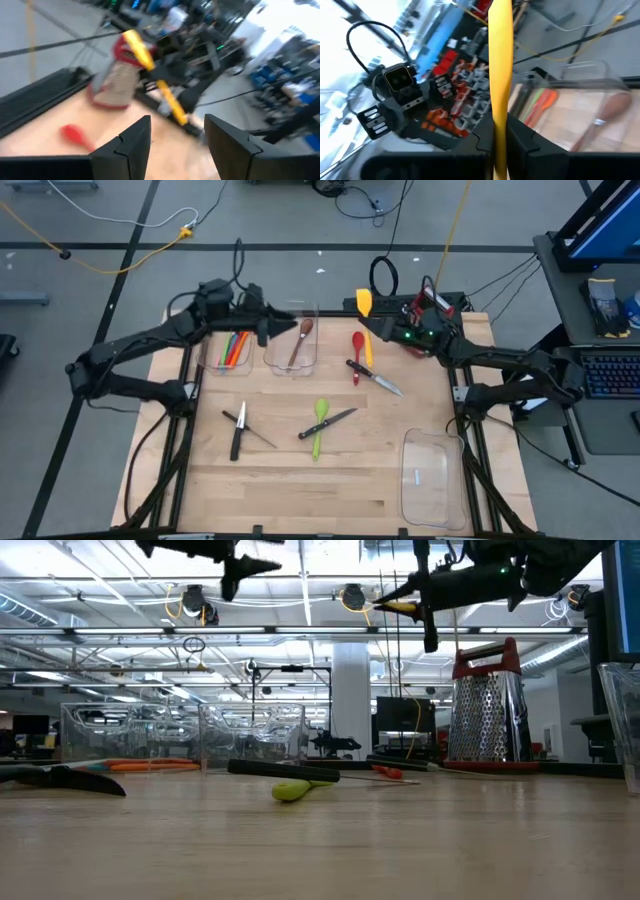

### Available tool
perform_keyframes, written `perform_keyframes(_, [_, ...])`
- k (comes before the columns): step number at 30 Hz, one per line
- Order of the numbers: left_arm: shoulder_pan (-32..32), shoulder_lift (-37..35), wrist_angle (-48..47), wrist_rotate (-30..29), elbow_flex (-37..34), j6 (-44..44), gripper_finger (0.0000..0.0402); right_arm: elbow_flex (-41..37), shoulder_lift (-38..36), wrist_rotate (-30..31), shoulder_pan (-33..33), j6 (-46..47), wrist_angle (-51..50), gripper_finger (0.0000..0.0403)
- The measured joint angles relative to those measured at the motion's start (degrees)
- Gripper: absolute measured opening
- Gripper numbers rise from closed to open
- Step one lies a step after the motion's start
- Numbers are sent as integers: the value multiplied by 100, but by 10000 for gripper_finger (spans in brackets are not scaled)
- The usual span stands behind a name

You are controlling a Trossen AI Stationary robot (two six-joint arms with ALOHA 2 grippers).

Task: Pick & Place Kitchen Items
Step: Put the yellow spatula into the left trans parent bin

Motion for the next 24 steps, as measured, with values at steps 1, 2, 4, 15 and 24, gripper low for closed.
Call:
perform_keyframes(1, [-142,91,246,-64,2,-101,189,0,0,-48,1,2,36,10])
perform_keyframes(2, [-270,194,431,-140,2,-209,189,0,0,-61,24,7,45,10])
perform_keyframes(4, [-504,417,784,-283,2,-423,189,0,0,-61,89,6,43,10])
perform_keyframes(15, [-1419,1580,2064,-1053,2,-1612,189,0,0,-193,504,-144,592,10])
perform_keyframes(24, [-1786,2401,3281,-1574,2,-2062,189,0,-2,-191,883,-157,673,10])
